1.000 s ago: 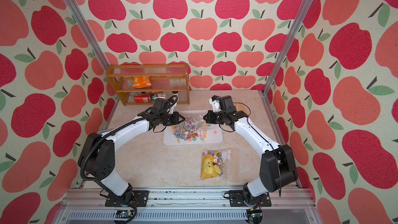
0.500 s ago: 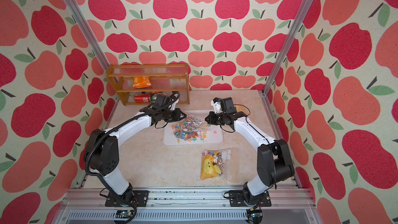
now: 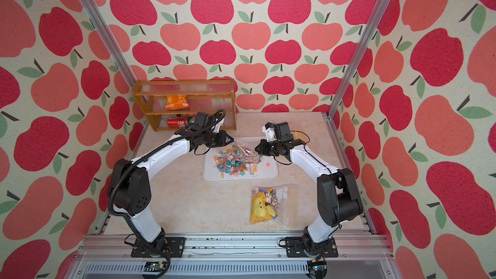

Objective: Pour candies out of the ziploc bag
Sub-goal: 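Pour the candies out of the ziploc bag onto the tray.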

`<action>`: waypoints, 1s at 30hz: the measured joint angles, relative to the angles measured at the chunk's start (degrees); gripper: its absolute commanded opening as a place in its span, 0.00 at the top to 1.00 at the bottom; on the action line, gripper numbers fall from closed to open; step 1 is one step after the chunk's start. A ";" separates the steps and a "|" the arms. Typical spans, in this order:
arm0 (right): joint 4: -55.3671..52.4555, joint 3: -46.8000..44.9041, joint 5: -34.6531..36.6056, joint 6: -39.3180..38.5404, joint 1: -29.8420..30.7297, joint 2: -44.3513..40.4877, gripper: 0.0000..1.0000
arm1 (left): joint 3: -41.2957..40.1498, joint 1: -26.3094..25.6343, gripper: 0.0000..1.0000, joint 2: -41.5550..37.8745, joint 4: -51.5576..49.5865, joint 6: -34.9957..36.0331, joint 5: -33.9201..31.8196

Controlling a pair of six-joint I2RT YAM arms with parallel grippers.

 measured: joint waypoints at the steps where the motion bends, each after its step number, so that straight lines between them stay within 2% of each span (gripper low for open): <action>1: 0.04 0.00 -0.09 0.00 -0.09 0.04 1.00 | 0.20 0.00 1.00 0.13 -0.11 0.02 0.00; 30: 0.50 3.69 -1.79 -0.20 -0.37 3.02 1.00 | 5.27 0.96 1.00 0.50 -4.13 3.45 -0.07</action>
